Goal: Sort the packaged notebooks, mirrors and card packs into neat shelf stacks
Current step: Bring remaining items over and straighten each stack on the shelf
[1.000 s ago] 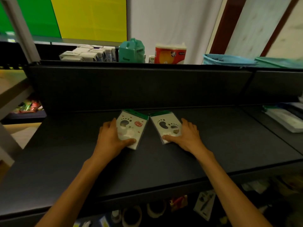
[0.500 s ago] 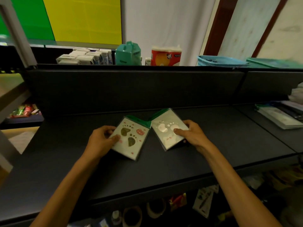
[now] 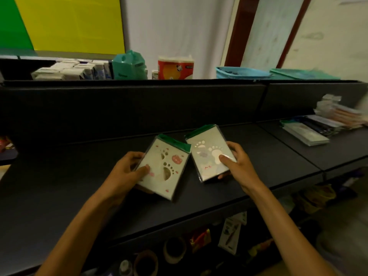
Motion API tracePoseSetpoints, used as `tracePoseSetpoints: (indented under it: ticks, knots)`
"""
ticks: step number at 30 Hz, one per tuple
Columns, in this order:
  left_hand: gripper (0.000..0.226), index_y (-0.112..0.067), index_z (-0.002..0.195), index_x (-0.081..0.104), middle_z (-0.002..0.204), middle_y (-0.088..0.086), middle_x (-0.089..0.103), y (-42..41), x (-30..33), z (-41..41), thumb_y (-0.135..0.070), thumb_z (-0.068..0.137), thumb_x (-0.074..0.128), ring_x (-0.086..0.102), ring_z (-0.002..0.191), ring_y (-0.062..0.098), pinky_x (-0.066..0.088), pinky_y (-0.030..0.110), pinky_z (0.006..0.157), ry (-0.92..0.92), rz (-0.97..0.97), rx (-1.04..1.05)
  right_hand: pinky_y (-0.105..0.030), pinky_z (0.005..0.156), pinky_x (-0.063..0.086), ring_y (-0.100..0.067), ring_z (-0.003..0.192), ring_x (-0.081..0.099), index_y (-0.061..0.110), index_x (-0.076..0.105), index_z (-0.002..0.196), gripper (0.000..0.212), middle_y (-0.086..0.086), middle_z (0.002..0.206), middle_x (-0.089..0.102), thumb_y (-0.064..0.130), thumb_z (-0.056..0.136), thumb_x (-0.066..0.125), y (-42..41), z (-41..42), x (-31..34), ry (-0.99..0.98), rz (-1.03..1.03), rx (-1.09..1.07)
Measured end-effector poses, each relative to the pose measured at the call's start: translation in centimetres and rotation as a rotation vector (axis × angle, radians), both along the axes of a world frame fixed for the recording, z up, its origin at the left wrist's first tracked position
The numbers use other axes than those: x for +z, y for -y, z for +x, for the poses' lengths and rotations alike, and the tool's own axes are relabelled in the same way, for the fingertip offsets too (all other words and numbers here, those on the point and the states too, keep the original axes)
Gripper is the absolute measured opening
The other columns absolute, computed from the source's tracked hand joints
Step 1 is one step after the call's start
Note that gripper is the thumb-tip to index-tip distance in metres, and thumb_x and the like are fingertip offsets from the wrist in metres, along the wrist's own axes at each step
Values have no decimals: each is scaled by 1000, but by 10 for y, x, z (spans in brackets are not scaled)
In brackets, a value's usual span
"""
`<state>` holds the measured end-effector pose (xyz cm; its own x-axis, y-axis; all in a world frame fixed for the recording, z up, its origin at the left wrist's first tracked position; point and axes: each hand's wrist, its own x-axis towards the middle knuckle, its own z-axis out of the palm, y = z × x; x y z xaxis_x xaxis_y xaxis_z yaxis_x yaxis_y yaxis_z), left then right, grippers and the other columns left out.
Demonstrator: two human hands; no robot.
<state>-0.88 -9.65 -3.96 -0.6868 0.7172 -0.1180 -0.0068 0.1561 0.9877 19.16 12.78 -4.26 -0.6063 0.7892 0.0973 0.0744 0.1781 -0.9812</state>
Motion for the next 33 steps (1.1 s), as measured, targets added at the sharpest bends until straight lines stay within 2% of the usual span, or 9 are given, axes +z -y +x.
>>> tracePoseSetpoints:
  ticks: [4,9,11,14,16,23,28,33]
  knots:
    - [45,-27,131,42,120,-1,51,-37,3,36,-9,91,54,62,97,22,57,26,56,-74,97,-55,-40,63,58,-20,96,67,31,44,130,47,2,115,63,14,89,60,-25,48,3,-18,77,-57]
    - [45,-34,128,40,124,-5,49,-98,2,91,-11,92,54,59,106,19,58,36,71,-152,166,-81,-44,74,58,-18,98,66,38,47,125,45,8,115,63,14,90,60,-64,123,5,-32,109,-121]
    - [44,-33,128,40,121,-8,51,-123,1,117,-12,92,54,59,105,16,57,38,75,-148,192,-102,-44,71,58,-20,98,67,38,47,126,45,8,115,62,14,90,60,-83,155,6,-34,112,-152]
    - [46,-32,131,41,124,-6,53,-160,0,157,-14,91,55,61,107,19,58,45,79,-119,212,-156,-36,61,58,-20,93,68,32,45,129,47,7,113,63,11,90,59,-111,204,8,-66,90,-211]
    - [47,-32,131,41,126,-4,52,-185,-1,184,-13,90,55,61,109,21,57,48,80,-114,230,-179,-35,63,58,-20,95,67,33,46,128,46,6,114,62,11,90,60,-130,235,8,-75,93,-234]
    - [47,-33,130,40,127,-4,52,-264,1,262,-14,90,57,59,110,20,58,44,77,-176,275,-203,-32,63,59,-16,98,64,29,44,132,46,3,118,59,12,91,58,-181,325,7,-78,97,-319]
    - [47,-27,132,40,121,-7,54,-308,6,299,-12,91,56,61,107,19,59,42,75,-160,289,-230,-18,54,53,-4,91,63,25,43,134,47,1,118,57,11,92,57,-216,361,9,-81,100,-357]
    - [49,-25,133,39,130,2,51,-355,5,316,-10,90,56,59,111,22,57,47,80,-167,265,-238,-19,53,53,6,83,65,23,40,135,47,-1,118,57,9,92,56,-259,378,5,-64,99,-355]
